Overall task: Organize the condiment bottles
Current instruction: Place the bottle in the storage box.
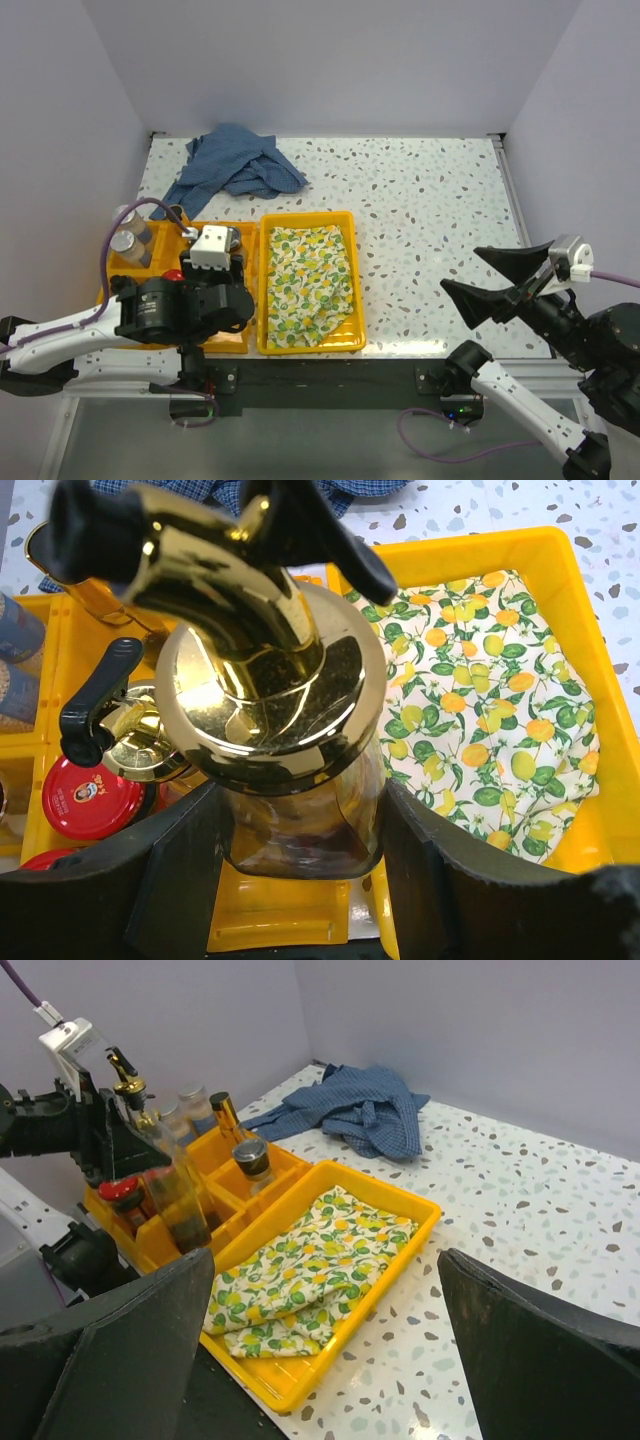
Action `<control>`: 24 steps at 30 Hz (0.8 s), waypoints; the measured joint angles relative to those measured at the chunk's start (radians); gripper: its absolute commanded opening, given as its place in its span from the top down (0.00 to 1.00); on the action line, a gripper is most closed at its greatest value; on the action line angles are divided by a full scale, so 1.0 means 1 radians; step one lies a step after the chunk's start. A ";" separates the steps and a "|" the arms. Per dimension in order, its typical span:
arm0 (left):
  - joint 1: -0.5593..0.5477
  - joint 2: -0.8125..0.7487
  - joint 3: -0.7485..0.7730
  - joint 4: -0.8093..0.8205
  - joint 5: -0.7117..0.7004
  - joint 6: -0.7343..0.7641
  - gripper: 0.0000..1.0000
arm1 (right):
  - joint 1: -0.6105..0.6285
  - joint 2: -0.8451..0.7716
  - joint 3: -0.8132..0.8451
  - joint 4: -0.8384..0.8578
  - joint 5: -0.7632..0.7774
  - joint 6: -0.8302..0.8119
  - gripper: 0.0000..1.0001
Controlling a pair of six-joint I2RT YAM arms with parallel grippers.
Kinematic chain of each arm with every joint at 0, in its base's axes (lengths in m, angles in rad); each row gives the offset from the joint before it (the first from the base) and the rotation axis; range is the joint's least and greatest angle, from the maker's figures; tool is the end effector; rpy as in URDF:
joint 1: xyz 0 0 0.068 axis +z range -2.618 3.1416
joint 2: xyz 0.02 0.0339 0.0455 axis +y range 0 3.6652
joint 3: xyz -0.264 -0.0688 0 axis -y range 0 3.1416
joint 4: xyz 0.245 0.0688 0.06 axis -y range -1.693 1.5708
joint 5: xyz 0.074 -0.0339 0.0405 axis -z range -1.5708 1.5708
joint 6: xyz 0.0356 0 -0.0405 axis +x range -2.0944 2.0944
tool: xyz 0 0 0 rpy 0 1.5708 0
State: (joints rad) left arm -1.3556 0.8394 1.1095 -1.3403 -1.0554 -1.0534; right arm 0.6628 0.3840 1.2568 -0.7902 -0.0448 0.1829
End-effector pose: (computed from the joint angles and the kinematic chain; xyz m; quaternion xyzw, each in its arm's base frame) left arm 0.0533 -0.0986 0.3529 0.0027 0.8463 -0.0251 0.5321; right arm -0.0042 -0.0013 0.4477 -0.1769 0.6538 0.3157 0.6645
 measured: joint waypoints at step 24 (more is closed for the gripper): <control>0.039 -0.074 -0.019 0.013 0.055 0.049 1.00 | 0.000 0.016 -0.013 0.002 0.000 -0.008 0.02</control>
State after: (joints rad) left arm -1.3167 0.7658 1.0908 -1.3273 -1.0008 -1.0046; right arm 0.6628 0.4000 1.2442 -0.7879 -0.0444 0.1749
